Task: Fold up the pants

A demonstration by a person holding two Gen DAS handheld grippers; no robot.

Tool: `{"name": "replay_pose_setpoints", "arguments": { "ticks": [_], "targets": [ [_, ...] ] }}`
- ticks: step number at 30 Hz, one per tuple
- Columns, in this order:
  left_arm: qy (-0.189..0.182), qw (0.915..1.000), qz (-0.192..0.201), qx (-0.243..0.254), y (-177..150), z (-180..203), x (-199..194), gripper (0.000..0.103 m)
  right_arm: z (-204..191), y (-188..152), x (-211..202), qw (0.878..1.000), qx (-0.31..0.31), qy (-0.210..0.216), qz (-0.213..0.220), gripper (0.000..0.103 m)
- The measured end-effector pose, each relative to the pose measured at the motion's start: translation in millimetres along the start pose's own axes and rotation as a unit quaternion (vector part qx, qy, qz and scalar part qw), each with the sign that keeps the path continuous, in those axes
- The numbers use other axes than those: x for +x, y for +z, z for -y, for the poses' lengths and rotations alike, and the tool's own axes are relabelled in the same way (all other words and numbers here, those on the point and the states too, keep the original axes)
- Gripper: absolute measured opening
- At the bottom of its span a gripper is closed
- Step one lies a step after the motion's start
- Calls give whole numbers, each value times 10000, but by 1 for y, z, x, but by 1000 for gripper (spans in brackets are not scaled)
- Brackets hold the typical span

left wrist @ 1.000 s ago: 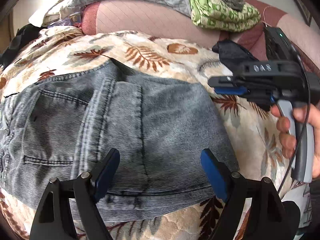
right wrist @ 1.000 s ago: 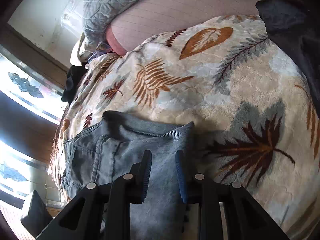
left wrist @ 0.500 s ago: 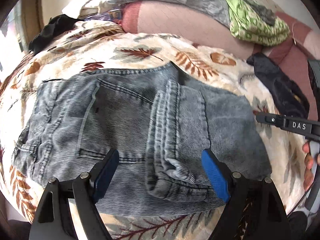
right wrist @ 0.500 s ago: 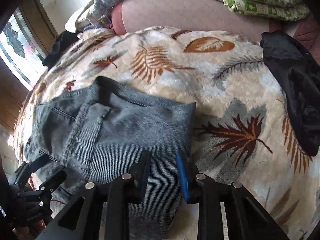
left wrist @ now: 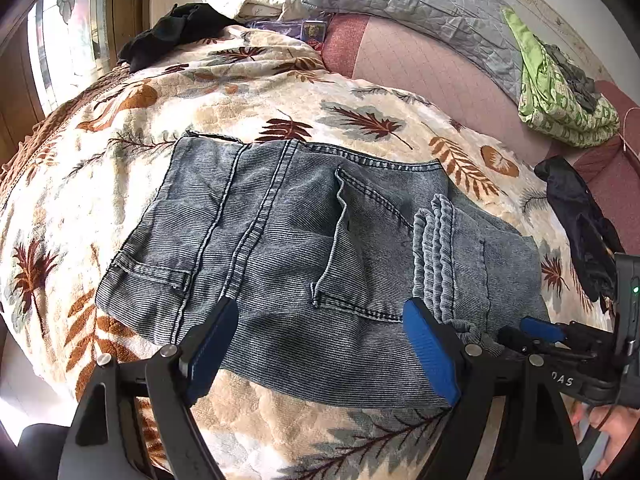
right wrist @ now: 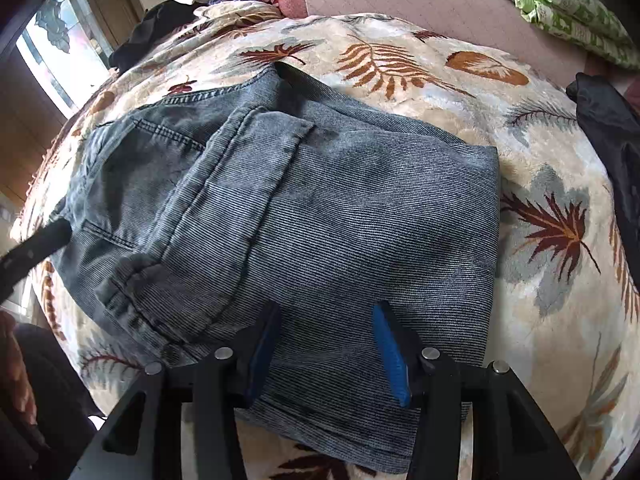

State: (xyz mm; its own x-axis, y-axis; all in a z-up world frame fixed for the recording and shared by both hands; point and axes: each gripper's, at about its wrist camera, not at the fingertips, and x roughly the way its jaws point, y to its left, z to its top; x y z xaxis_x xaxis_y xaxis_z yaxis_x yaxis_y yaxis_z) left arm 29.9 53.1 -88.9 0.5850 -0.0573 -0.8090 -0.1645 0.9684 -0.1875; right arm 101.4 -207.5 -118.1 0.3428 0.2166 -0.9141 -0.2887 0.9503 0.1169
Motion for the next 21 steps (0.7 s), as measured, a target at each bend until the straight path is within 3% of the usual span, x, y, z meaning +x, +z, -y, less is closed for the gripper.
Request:
{"name": "replay_pose_setpoints", "arguments": {
  "ticks": [2,4,5,6,8,11,13,17,21],
  "targets": [
    [-37,10000,29,-9,0,-1,-1,85,-6,4,-16,9997,-112,-13,236,52],
    [-45,10000,41,-9,1,-1,-1,85,-12,5,-23,9990,-187,-12,415,64],
    [-59,10000,17,-23,0,-3,0,85,-14,4,-20,9989,-196,-21,414,74],
    [-71,10000,11,-67,0,-6,0,85,-16,1,-13,9992,-227,-68,320,78],
    [-106,9998,16,-165,-1,-13,-2,85,-17,-6,17,9990,-380,-151,-192,78],
    [-176,9986,146,-482,-4,-37,-9,85,-14,-1,6,9998,-174,-31,-61,78],
    [-342,9945,234,-962,-8,-61,-12,85,-14,8,-12,9997,-147,43,201,78],
    [-1136,9662,401,-2278,-18,-121,-12,85,-27,26,-35,9984,-336,50,451,78],
    [-1835,9318,197,-3124,-29,-156,-4,85,-44,31,-30,9975,-540,183,413,78]
  ]
}}
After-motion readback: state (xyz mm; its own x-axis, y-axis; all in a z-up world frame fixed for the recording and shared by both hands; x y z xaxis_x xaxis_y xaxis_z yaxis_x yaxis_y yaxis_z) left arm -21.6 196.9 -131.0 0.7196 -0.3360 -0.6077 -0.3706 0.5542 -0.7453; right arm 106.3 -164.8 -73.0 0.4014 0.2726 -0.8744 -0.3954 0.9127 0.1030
